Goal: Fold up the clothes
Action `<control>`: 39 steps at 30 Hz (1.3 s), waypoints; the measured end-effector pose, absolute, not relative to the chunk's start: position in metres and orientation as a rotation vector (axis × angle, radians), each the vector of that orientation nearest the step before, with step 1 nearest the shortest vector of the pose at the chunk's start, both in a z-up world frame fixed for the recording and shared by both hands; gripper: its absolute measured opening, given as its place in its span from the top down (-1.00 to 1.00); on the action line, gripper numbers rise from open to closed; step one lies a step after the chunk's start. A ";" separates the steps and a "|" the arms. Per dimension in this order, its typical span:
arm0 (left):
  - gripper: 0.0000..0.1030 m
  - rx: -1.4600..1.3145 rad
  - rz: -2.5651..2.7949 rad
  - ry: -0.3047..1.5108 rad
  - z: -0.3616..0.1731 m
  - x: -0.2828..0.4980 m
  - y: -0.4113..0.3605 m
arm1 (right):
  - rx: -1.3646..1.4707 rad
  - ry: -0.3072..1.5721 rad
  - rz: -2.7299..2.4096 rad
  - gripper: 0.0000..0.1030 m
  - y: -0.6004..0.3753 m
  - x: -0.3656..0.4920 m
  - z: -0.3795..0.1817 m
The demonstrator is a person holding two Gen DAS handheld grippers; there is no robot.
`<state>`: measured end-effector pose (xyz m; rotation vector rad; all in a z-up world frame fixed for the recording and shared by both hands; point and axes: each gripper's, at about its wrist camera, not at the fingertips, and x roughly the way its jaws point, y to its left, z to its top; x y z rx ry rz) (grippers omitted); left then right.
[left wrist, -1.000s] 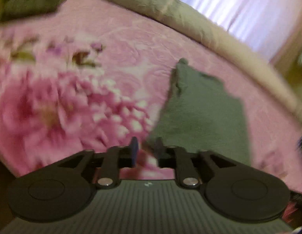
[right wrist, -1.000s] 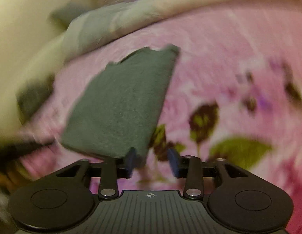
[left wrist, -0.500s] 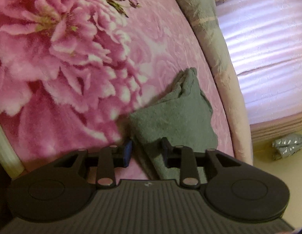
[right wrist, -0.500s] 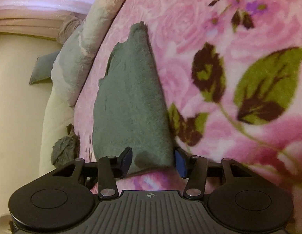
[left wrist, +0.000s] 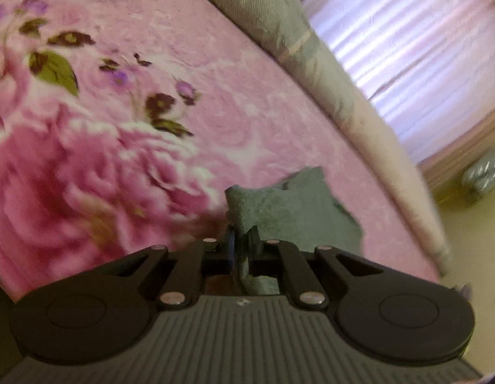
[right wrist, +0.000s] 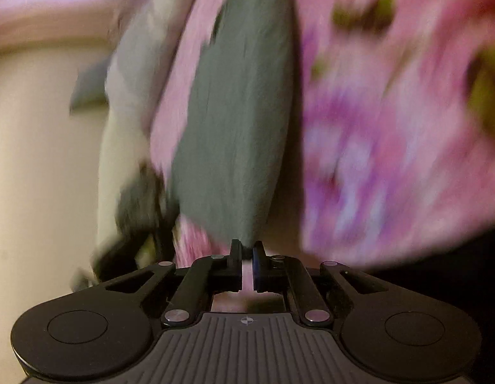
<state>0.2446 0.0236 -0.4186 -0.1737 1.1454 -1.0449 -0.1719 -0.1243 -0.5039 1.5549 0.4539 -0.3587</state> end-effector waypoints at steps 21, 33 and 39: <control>0.19 -0.573 -0.892 1.358 -0.469 0.124 0.105 | 1.334 0.475 -0.418 -0.31 -0.332 -0.209 -0.498; 0.97 -0.590 -0.869 1.373 -0.474 0.115 0.090 | 1.319 0.546 -0.329 0.80 -0.387 -0.165 -0.517; 0.98 -0.484 -0.965 1.324 -0.457 0.158 0.100 | 1.409 0.452 -0.421 0.81 -0.317 -0.233 -0.513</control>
